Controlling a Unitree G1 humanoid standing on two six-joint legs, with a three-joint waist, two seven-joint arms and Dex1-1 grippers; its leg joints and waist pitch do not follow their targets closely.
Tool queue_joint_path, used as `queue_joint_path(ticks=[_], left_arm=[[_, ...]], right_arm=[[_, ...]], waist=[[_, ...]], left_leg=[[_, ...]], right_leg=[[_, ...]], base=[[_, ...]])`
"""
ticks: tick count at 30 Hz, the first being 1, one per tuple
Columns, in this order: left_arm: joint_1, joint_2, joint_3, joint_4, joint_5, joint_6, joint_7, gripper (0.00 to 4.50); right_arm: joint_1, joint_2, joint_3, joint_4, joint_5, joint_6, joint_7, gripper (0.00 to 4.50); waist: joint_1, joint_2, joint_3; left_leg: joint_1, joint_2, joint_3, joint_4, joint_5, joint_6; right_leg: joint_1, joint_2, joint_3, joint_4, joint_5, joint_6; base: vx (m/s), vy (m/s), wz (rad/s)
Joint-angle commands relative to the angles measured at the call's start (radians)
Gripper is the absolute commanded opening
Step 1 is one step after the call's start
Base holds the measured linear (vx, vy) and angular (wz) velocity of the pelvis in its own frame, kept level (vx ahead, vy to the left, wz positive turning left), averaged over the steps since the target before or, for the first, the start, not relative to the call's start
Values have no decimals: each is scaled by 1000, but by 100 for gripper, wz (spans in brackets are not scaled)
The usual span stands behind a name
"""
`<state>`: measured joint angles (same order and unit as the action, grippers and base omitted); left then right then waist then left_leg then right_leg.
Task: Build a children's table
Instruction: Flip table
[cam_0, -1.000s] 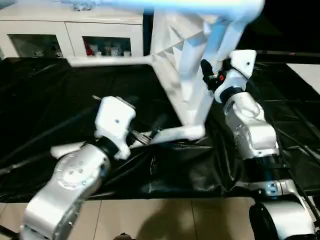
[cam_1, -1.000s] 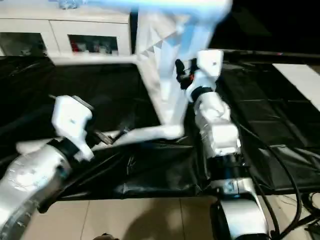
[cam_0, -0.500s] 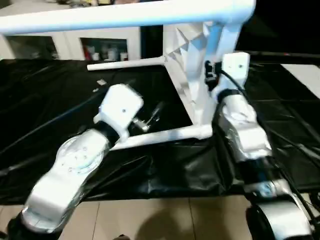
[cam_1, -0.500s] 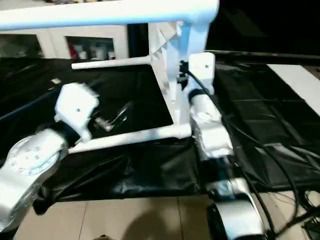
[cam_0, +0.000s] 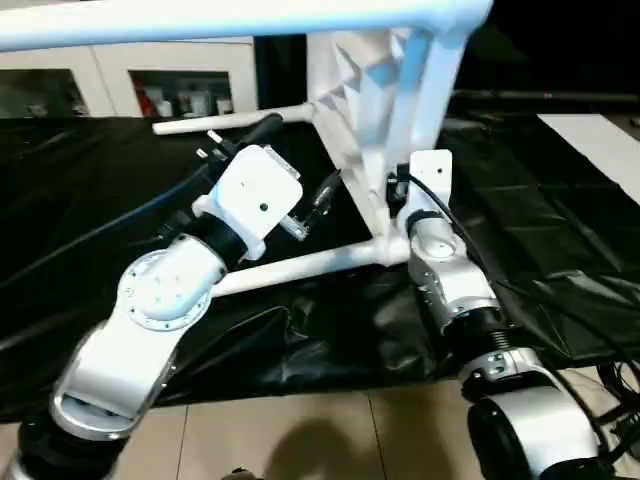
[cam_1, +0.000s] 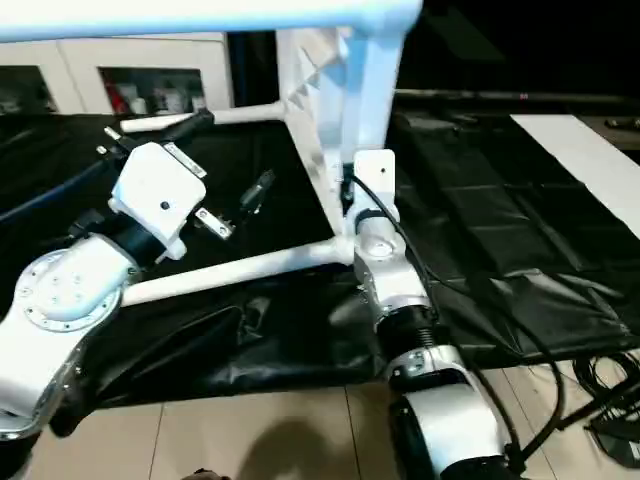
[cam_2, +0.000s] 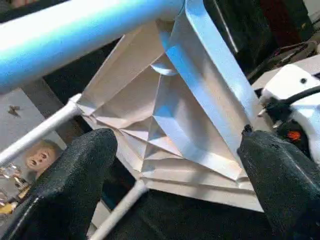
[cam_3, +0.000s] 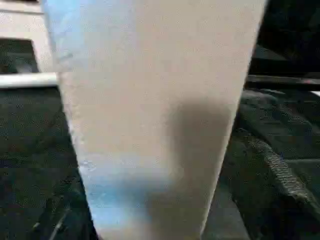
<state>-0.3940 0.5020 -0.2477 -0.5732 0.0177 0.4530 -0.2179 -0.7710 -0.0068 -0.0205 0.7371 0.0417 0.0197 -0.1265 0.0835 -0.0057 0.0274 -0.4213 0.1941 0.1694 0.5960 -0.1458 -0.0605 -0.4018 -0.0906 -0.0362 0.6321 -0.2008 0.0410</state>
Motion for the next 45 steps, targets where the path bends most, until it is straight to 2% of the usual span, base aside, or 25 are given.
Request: queue_joint_path(ticks=[1, 2, 4, 5, 7, 9, 11, 13, 14, 17, 19, 21, 22, 23, 24, 26, 27, 28, 30, 34, 35, 37, 38, 42, 45], left_arm=[[-33, 10, 26, -8, 39, -32, -7, 450], [-40, 10, 36, -8, 44, -45, -7, 450], [-50, 15, 50, -10, 55, -73, -3, 450], [-47, 24, 59, -15, 54, -101, -14, 450], [-45, 30, 63, -17, 55, -113, -19, 450], [-39, 59, 78, -16, 85, -147, -16, 450], [-39, 82, 87, -5, 114, -153, -10, 450], [-42, 100, 96, 14, 148, -158, -3, 450], [-51, 122, 124, 57, 193, -154, 25, 450], [-69, 149, 158, 106, 226, -173, 37, 450], [-83, 168, 171, 132, 240, -193, 39, 450], [-108, 199, 181, 167, 256, -238, 34, 450], [-108, 199, 181, 167, 256, -238, 34, 450], [-123, 224, 179, 193, 271, -264, 24, 450], [-123, 224, 179, 193, 271, -264, 24, 450], [-140, 263, 169, 242, 320, -312, 8, 450], [-144, 270, 169, 254, 325, -323, 4, 450], [-144, 270, 169, 254, 325, -323, 4, 450], [-179, 291, 159, 323, 336, -358, -14, 450], [-228, 322, 150, 425, 380, -363, -14, 450], [-244, 326, 151, 452, 391, -359, -7, 450], [-254, 328, 151, 469, 398, -358, -2, 450], [-296, 316, 156, 505, 417, -363, 17, 450], [-329, 295, 160, 516, 413, -369, 26, 450], [-341, 285, 164, 527, 395, -375, 17, 413]], right_arm=[[1, 9, 0, -28, 35, -59, 82, 315], [12, 6, 10, -48, 39, -80, 113, 315], [41, -1, 37, -100, 57, -110, 197, 315], [79, -18, 62, -164, 63, -149, 261, 315], [97, -26, 71, -194, 69, -161, 293, 315], [147, -56, 97, -268, 83, -193, 387, 315], [168, -78, 112, -294, 66, -215, 406, 315], [177, -87, 114, -298, 49, -234, 408, 315], [196, -102, 109, -311, 17, -260, 378, 315], [225, -104, 84, -346, 34, -276, 382, 315], [246, -109, 80, -376, 49, -282, 404, 315], [297, -128, 90, -457, 98, -278, 488, 315], [297, -128, 90, -457, 98, -278, 488, 315], [339, -150, 100, -531, 147, -266, 554, 315], [339, -150, 100, -531, 147, -266, 554, 315], [382, -177, 110, -618, 197, -241, 612, 315], [386, -181, 113, -632, 204, -233, 620, 315], [386, -181, 113, -632, 204, -233, 620, 315], [414, -232, 148, -707, 233, -160, 704, 315], [441, -264, 180, -791, 265, -83, 766, 315], [444, -263, 189, -814, 280, -62, 772, 315], [445, -262, 196, -828, 287, -50, 774, 315], [447, -255, 214, -865, 301, -20, 776, 315], [448, -244, 231, -890, 310, 0, 773, 315], [452, -233, 240, -927, 338, 39, 779, 317]], waist=[[0, 5, -58], [1, -3, -58], [6, 3, -56], [10, 1, -57], [10, 1, -59], [10, 5, -56], [12, 4, -54], [10, 3, -51], [10, 7, -49], [10, 10, -50], [9, 12, -51], [17, 14, -51], [17, 12, -52], [19, 14, -52], [22, 14, -53], [22, 13, -53], [23, 18, -53], [22, 17, -53], [23, 20, -51], [25, 24, -51], [25, 22, -50], [26, 27, -50], [28, 27, -49], [31, 29, -51], [36, 27, -51]], left_leg=[[29, 15, -6, -74, -269, -82], [30, 16, -4, -72, -270, -75], [33, 18, -3, -72, -270, -67], [33, 19, -4, -71, -258, -60], [34, 18, -2, -68, -219, -54], [35, 18, -2, -69, -238, -49], [35, 20, -2, -71, -255, -51], [35, 19, -2, -73, -277, -56], [37, 20, -2, -74, -301, -63], [41, 18, -5, -76, -341, -73], [40, 19, -8, -78, -348, -73], [45, 21, -9, -77, -367, -65], [41, 21, -11, -78, -359, -65], [40, 21, -11, -79, -347, -62], [43, 22, -10, -77, -347, -58], [40, 21, -10, -77, -332, -51], [39, 21, -11, -76, -329, -51], [39, 21, -11, -78, -332, -53], [42, 20, -12, -78, -343, -56], [43, 20, -13, -78, -371, -61], [42, 20, -13, -79, -374, -62], [44, 22, -16, -81, -388, -71], [45, 22, -15, -82, -399, -75], [46, 24, -18, -83, -406, -85], [45, 24, -18, -83, -392, -80]], right_leg=[[31, -25, 16, -62, -94, -104], [31, -25, 17, -64, -88, -108], [28, -24, 19, -64, -83, -111], [32, -24, 19, -63, -55, -111], [32, -23, 19, -58, -14, -121], [31, -21, 20, -60, -29, -133], [31, -22, 21, -63, -52, -127], [29, -22, 21, -67, -95, -126], [24, -22, 22, -72, -132, -123], [21, -23, 23, -72, -178, -122], [22, -22, 22, -71, -168, -123], [20, -21, 23, -73, -147, -121], [23, -21, 22, -70, -135, -122], [25, -22, 22, -70, -117, -126], [23, -22, 22, -70, -109, -126], [25, -22, 22, -69, -90, -133], [26, -23, 23, -68, -89, -130], [26, -23, 23, -67, -95, -132], [24, -21, 22, -69, -110, -140], [22, -24, 24, -69, -123, -140], [21, -24, 24, -70, -131, -139], [19, -26, 23, -70, -143, -142], [18, -26, 24, -71, -158, -143], [17, -30, 23, -70, -153, -150], [19, -29, 23, -67, -130, -154]], base=[[0, 0, 0], [0, 0, 0], [0, 0, 0], [0, 0, 0], [0, 0, 0], [0, 0, 0], [0, 0, 0], [0, 0, 0], [0, 0, 0], [0, 0, 0], [0, 0, 0], [0, 0, 0], [0, 0, 0], [0, 0, 0], [0, 0, 0], [0, 0, 0], [0, 0, 0], [0, 0, 0], [0, 0, 0], [0, 0, 0], [0, 0, 0], [0, 0, 0], [0, 0, 0], [0, 0, 0], [0, 0, 0]])
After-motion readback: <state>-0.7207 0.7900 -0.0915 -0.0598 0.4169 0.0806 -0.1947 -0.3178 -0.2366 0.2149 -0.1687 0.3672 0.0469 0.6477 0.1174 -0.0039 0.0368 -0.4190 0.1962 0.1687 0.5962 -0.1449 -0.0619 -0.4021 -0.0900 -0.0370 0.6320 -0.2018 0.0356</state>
